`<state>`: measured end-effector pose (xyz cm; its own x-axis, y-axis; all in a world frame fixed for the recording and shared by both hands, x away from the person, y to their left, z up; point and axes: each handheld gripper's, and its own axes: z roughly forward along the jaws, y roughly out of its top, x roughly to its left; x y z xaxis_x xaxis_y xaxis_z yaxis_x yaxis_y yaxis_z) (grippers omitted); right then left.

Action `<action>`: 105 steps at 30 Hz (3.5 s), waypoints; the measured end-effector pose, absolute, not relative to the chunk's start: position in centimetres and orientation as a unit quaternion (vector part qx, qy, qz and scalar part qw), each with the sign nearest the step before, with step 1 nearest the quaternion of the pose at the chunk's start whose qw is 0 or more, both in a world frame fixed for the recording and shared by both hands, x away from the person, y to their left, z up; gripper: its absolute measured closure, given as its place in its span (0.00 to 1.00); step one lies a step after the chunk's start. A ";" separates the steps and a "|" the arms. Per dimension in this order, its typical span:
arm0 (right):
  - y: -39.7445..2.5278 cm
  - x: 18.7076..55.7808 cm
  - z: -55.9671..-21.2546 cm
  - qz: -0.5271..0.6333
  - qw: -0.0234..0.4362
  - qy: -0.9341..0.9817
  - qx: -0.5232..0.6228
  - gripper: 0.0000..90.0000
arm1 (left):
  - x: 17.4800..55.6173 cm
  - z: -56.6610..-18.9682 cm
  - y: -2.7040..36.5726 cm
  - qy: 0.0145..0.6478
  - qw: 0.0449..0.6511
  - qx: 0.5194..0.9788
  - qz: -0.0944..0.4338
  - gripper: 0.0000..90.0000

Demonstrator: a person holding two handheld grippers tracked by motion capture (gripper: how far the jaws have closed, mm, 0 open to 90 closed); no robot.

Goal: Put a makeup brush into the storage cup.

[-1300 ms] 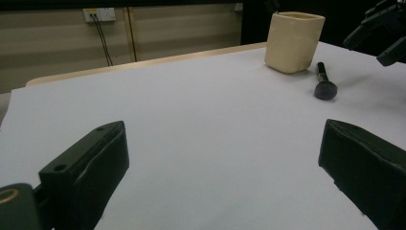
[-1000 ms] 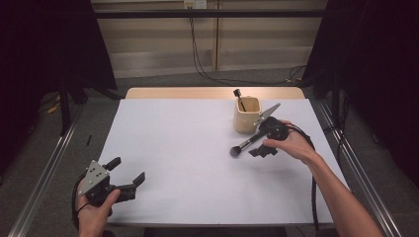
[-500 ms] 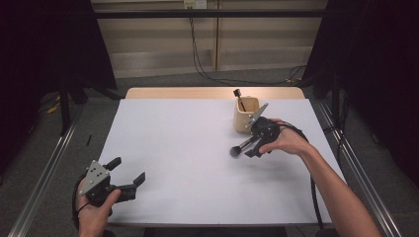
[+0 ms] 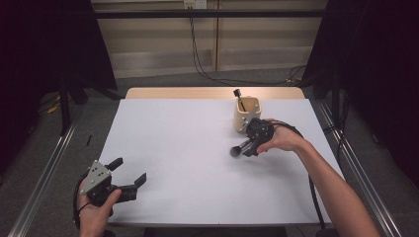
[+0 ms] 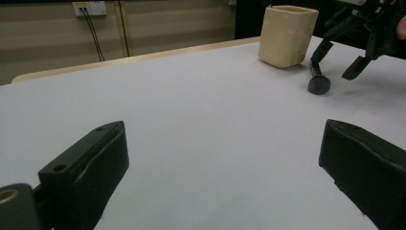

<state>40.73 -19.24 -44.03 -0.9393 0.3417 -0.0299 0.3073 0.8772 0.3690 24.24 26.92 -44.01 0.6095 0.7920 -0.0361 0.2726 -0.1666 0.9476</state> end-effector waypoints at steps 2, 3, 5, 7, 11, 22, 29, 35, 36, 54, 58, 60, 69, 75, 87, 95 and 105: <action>-19.0 40.8 -44.3 0.177 0.054 0.969 0.165 0.29 | 24.2 -44.0 27.0 0.367 0.530 0.724 0.246 0.03; -18.9 40.9 -44.3 0.178 0.056 0.969 0.161 0.29 | 24.2 -44.0 27.0 0.367 0.530 0.724 0.246 0.03; -18.8 41.0 -44.3 0.179 0.062 0.969 0.156 0.31 | 24.2 -44.0 26.9 0.368 0.530 0.724 0.245 0.03; -18.6 41.2 -44.2 0.174 0.063 0.971 0.154 0.32 | 24.3 -44.0 26.9 0.367 0.529 0.726 0.244 0.03; -18.4 41.4 -44.5 0.168 0.065 0.973 0.145 0.34 | 24.2 -44.0 26.9 0.365 0.530 0.725 0.245 0.03; -18.5 41.5 -45.5 0.137 0.053 0.979 0.142 0.40 | 24.1 -44.0 26.8 0.365 0.531 0.725 0.243 0.03; -18.5 41.5 -45.4 0.137 0.026 0.981 0.138 0.59 | 24.1 -44.0 26.8 0.362 0.529 0.728 0.243 0.03; -18.3 41.4 -45.3 0.134 0.011 0.982 0.134 0.70 | 24.2 -44.0 26.8 0.361 0.528 0.729 0.243 0.03; -18.3 41.4 -45.3 0.134 0.010 0.982 0.134 0.71 | 24.2 -44.0 26.8 0.361 0.527 0.729 0.243 0.03; -18.2 41.6 -45.2 0.132 -0.007 0.980 0.149 0.81 | 24.2 -44.0 26.8 0.360 0.524 0.732 0.245 0.03; -18.2 41.5 -45.1 0.127 -0.004 0.981 0.149 0.81 | 24.3 -44.0 26.8 0.360 0.524 0.732 0.245 0.03; -18.2 41.5 -45.1 0.128 -0.004 0.980 0.152 0.81 | 24.2 -44.0 26.9 0.360 0.524 0.732 0.245 0.03; -18.4 40.8 -44.2 0.152 0.019 0.975 0.159 0.81 | 24.2 -44.0 26.8 0.362 0.525 0.729 0.249 0.04; -18.7 40.6 -43.3 0.177 0.033 0.968 0.175 0.81 | 24.2 -43.9 26.9 0.362 0.526 0.728 0.249 0.04; -20.1 39.7 -42.7 0.243 0.044 0.945 0.216 0.81 | 24.2 -43.9 27.0 0.363 0.525 0.728 0.250 0.04; -20.7 39.2 -42.4 0.288 0.057 0.926 0.239 0.81 | 24.3 -44.0 27.0 0.362 0.524 0.729 0.251 0.04; -21.3 38.3 -42.4 0.353 0.068 0.897 0.258 0.81 | 24.3 -44.0 27.0 0.366 0.524 0.727 0.252 0.04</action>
<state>38.34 -21.33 -42.38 -0.8573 0.5113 0.0602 0.4154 0.6180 0.6675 24.32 27.02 -43.97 0.6048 0.7962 -0.0167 0.2675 -0.1834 0.9459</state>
